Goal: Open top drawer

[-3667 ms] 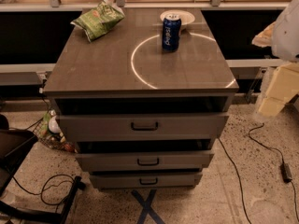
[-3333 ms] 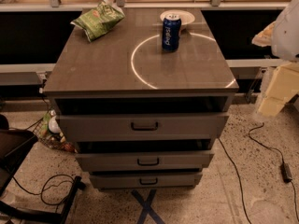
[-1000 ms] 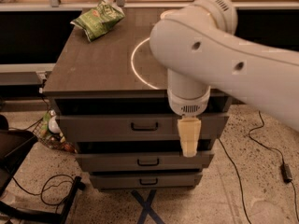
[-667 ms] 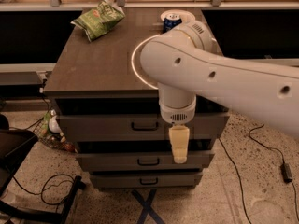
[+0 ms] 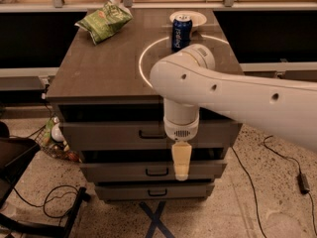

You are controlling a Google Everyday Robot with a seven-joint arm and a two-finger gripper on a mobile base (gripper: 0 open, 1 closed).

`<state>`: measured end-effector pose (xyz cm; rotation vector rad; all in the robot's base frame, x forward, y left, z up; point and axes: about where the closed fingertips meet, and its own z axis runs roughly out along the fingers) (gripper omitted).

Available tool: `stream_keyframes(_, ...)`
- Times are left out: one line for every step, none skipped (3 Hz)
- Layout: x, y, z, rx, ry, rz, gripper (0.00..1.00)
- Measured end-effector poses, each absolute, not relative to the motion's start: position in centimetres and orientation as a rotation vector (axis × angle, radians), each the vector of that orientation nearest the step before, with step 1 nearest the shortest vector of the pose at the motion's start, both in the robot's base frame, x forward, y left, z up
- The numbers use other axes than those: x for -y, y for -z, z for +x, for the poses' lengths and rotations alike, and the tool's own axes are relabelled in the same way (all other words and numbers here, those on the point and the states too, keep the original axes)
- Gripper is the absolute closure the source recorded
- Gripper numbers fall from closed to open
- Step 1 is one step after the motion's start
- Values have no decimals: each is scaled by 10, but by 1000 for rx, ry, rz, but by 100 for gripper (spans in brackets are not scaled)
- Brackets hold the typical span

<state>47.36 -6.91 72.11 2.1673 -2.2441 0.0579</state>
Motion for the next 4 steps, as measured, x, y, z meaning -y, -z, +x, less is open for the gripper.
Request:
stream_keyframes(56, -712, 477, 2262, -8, 2199, 0)
stream_keyframes(39, -707, 484, 2264, 30, 2248, 0)
stream_keyframes(21, -701, 486, 2230, 47, 2282, 0)
stream_keyframes(5, -691, 484, 2190, 73, 2303, 0)
